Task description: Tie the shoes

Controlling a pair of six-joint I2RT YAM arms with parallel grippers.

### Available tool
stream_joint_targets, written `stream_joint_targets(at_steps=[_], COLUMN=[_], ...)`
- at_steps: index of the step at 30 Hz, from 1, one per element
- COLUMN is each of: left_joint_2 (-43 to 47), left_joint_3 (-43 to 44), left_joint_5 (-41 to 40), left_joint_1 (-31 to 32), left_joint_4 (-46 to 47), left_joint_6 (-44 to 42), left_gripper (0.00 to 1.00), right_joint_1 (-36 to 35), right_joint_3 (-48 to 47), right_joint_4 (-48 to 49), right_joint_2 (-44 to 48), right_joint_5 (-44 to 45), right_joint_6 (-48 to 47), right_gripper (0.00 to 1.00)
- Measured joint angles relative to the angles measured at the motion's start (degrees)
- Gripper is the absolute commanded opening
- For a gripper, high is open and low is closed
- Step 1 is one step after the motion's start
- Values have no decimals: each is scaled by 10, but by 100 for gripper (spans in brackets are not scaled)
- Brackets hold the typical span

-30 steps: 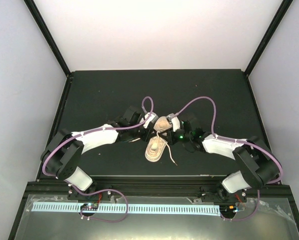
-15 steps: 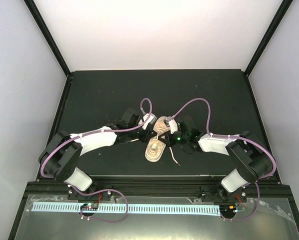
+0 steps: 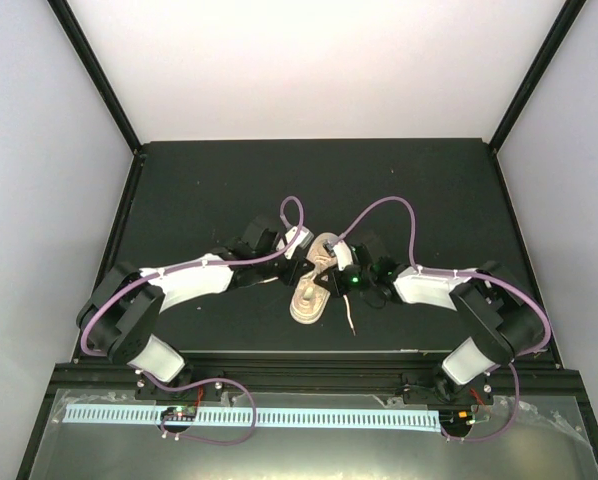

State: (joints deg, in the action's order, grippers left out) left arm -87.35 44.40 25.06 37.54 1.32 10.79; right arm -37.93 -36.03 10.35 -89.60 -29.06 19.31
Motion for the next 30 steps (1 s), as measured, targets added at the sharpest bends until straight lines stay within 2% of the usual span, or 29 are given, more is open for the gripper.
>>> stream_joint_targets(at_steps=[23,25,30], left_joint_2=[21,21,22], left_joint_3=[-45,-45,-46], left_joint_5=[56,55,34], left_joint_1=[0,0,0], left_joint_4=[25,19,6], left_joint_6=[-62,-66,-66], left_gripper=[2,5,21], right_joint_1=[-3,-3,-4], right_joint_3=[-24,-24,-20], right_joint_4=[0,0,6], right_joint_2=[-31,-30,-29], right_joint_5=[9,12,17], right_joint_6=[41,43,50], right_gripper=[2,2,2])
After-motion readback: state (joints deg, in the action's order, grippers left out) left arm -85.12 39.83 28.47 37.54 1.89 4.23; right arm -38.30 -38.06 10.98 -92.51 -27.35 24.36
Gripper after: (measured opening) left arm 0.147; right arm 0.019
